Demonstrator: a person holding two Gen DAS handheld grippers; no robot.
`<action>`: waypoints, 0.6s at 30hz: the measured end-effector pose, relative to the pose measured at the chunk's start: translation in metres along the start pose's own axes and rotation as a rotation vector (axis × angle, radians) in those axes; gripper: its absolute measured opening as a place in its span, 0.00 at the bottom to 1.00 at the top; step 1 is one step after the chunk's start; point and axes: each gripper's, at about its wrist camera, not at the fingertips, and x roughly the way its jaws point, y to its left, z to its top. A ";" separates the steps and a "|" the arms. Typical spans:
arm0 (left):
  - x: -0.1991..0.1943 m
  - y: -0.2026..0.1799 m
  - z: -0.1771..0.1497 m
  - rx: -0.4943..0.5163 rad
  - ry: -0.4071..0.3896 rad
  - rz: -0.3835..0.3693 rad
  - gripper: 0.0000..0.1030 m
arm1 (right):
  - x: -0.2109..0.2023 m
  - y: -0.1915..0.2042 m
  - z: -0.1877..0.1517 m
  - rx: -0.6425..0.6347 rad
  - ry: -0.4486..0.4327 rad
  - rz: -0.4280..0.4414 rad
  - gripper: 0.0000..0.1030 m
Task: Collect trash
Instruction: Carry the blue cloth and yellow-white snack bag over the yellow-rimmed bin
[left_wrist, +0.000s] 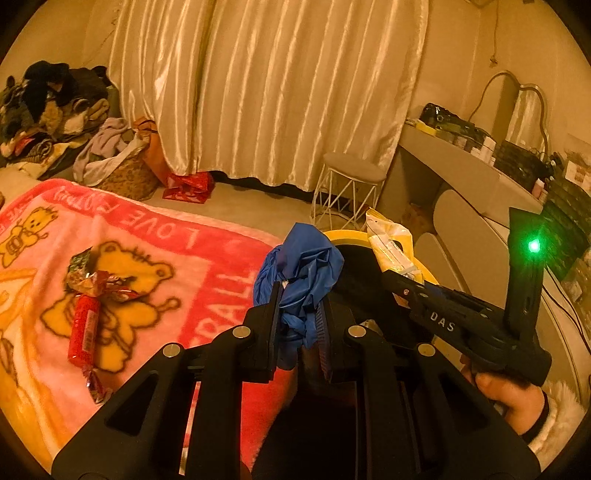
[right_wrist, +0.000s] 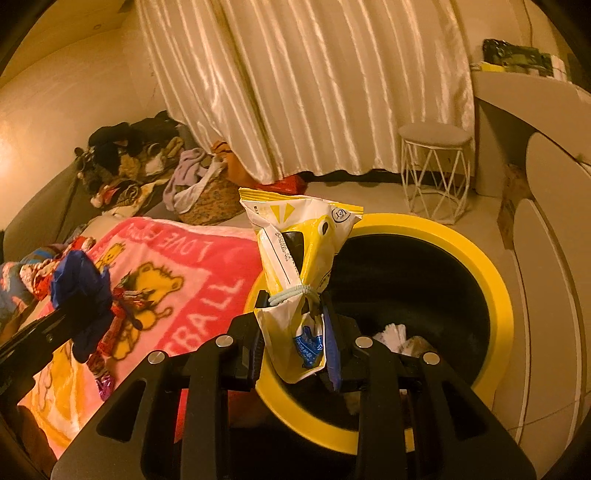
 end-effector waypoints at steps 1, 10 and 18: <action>0.001 -0.002 0.000 0.002 0.002 -0.004 0.12 | 0.000 -0.002 0.000 0.004 0.001 -0.005 0.25; 0.019 -0.016 0.004 0.036 0.022 -0.039 0.12 | 0.005 -0.024 0.002 0.048 0.009 -0.043 0.25; 0.033 -0.029 0.008 0.059 0.034 -0.060 0.12 | 0.007 -0.045 0.001 0.090 0.016 -0.070 0.25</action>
